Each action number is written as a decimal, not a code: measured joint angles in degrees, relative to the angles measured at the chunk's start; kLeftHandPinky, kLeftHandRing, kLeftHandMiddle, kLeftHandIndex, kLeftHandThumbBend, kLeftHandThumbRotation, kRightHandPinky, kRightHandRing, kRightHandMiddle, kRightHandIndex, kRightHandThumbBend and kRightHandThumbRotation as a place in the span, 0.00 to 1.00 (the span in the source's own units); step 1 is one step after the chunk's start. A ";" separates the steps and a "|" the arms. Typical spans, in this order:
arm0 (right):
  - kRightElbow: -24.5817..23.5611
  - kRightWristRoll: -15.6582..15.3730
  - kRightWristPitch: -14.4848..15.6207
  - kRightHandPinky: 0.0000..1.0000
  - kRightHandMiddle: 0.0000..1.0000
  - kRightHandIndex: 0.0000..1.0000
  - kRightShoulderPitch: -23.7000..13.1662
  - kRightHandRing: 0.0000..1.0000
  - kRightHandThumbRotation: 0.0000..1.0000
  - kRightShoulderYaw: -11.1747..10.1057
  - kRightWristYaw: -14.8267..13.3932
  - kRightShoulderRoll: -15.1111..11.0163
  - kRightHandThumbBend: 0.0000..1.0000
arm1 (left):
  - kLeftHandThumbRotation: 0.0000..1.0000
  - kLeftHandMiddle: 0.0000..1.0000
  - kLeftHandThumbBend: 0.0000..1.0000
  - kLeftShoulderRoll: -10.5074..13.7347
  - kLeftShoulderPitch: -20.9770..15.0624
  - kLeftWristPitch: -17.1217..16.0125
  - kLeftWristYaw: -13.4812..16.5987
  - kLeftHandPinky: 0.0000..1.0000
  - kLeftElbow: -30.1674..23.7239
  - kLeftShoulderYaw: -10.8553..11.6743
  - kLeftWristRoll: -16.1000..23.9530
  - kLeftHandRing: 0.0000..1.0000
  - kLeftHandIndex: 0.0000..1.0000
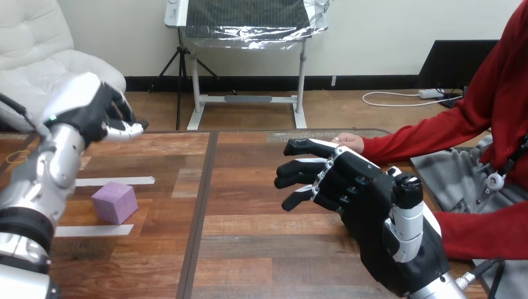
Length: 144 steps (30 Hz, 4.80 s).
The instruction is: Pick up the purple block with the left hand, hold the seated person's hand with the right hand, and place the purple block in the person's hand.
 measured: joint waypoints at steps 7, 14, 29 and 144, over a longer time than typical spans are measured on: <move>0.03 -0.06 -0.01 0.51 0.66 0.73 -0.04 0.65 1.00 0.00 -0.21 0.01 0.93 | 0.23 0.82 0.71 0.41 -0.02 0.23 1.35 0.74 -0.46 0.30 0.42 0.82 0.79; 0.14 -0.05 -0.02 0.50 0.65 0.73 -0.26 0.65 1.00 0.00 -0.20 0.02 0.93 | 0.31 0.84 0.77 0.39 -0.01 1.44 2.89 0.83 -0.37 0.06 1.56 0.84 0.81; 0.67 -0.04 -0.61 0.47 0.64 0.73 -1.28 0.64 1.00 0.00 -0.12 0.05 0.92 | 0.48 0.84 0.89 0.01 -0.01 4.84 3.29 0.86 1.40 -2.62 4.70 0.85 0.83; 0.66 0.80 -1.57 0.47 0.60 0.70 -0.99 0.60 1.00 0.04 -0.09 0.25 0.96 | 0.01 0.80 0.74 -4.75 -0.20 13.11 -9.88 0.53 8.17 -13.03 9.26 0.75 0.77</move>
